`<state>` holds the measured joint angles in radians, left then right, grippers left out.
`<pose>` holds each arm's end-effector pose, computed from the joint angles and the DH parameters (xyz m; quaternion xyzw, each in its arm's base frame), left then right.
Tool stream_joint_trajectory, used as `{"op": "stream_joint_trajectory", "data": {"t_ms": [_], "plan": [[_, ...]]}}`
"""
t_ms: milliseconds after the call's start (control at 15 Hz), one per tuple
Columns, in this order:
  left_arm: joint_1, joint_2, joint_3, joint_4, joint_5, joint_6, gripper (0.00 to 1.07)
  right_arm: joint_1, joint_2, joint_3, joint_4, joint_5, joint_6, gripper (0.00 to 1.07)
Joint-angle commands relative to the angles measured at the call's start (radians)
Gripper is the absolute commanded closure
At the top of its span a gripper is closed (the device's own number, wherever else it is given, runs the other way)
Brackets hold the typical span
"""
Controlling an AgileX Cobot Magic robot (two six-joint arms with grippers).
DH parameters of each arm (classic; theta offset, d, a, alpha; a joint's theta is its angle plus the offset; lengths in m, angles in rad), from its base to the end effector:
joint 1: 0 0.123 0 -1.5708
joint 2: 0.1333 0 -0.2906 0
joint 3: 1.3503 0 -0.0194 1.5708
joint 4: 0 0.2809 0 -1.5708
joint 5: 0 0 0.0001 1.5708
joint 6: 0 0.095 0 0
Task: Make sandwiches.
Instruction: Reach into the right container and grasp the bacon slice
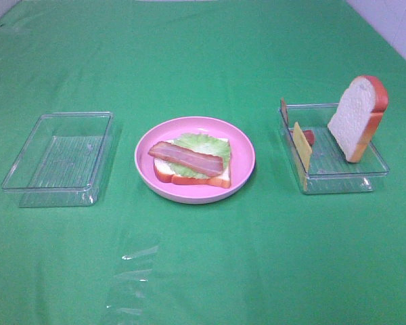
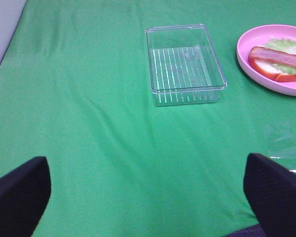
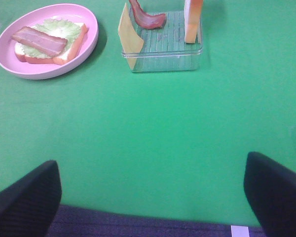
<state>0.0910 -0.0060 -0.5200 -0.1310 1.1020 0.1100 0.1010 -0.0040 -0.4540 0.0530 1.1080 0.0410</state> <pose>0.0147 -0.0098 0.2933 0.0128 0.8553 -0.0134 0.5178 0.0216 0.0067 0.2721 -0.0273 0.8749 0.0607 0.4797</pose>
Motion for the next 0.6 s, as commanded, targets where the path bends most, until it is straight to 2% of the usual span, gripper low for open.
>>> {"op": "stream_joint_trajectory", "data": {"t_ms": [67, 400, 600], "plan": [[0.001, -0.016, 0.001, -0.014, -0.022, -0.018, 0.09, 0.000, -0.008, 0.003, 0.000, -0.009, -0.005, 0.12], [-0.012, -0.019, 0.001, -0.018, -0.022, -0.020, 0.09, 0.000, -0.008, 0.003, 0.002, -0.009, -0.005, 0.12], [-0.071, -0.019, 0.001, -0.019, -0.022, -0.019, 0.09, 0.000, -0.008, 0.003, 0.002, -0.009, -0.005, 0.12]]}}
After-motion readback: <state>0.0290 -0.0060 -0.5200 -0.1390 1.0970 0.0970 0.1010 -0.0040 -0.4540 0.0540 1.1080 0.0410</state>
